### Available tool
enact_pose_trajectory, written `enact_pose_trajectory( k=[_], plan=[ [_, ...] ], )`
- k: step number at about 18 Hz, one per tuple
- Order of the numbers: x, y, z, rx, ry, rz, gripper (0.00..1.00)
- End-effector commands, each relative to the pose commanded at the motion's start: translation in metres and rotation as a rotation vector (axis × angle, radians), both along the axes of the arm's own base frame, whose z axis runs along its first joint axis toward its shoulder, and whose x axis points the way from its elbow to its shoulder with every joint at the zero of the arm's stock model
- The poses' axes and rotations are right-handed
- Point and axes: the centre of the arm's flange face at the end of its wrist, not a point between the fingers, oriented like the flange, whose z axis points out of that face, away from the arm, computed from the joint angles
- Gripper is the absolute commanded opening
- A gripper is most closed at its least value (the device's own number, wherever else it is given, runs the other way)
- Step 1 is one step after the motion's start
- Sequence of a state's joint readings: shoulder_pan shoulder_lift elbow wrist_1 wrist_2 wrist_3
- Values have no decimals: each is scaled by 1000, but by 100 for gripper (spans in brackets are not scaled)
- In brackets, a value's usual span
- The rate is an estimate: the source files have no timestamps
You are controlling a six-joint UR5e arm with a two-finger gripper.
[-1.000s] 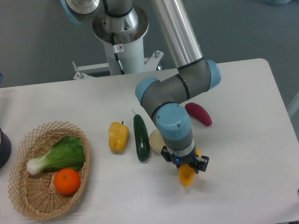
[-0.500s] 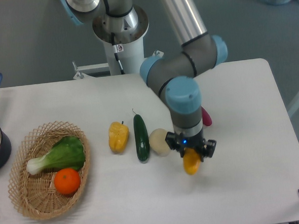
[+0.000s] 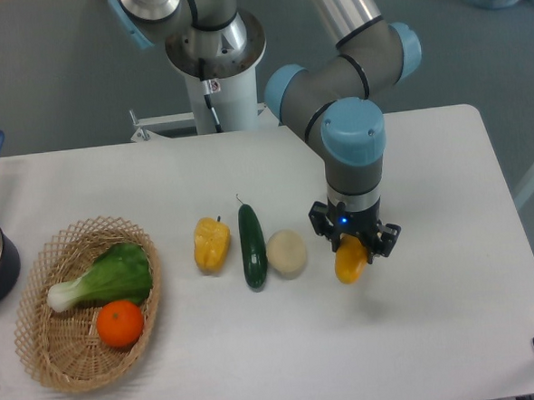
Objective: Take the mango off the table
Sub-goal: 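Lift the held mango up off the table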
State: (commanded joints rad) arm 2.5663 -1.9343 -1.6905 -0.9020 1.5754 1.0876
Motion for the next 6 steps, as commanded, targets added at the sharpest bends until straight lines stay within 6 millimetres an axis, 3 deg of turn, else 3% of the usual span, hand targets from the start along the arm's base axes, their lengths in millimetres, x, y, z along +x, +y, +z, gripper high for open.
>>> enact_pose_trajectory(
  k=[6],
  plan=[
    [3, 3, 6, -1, 15, -6, 25]
  ],
)
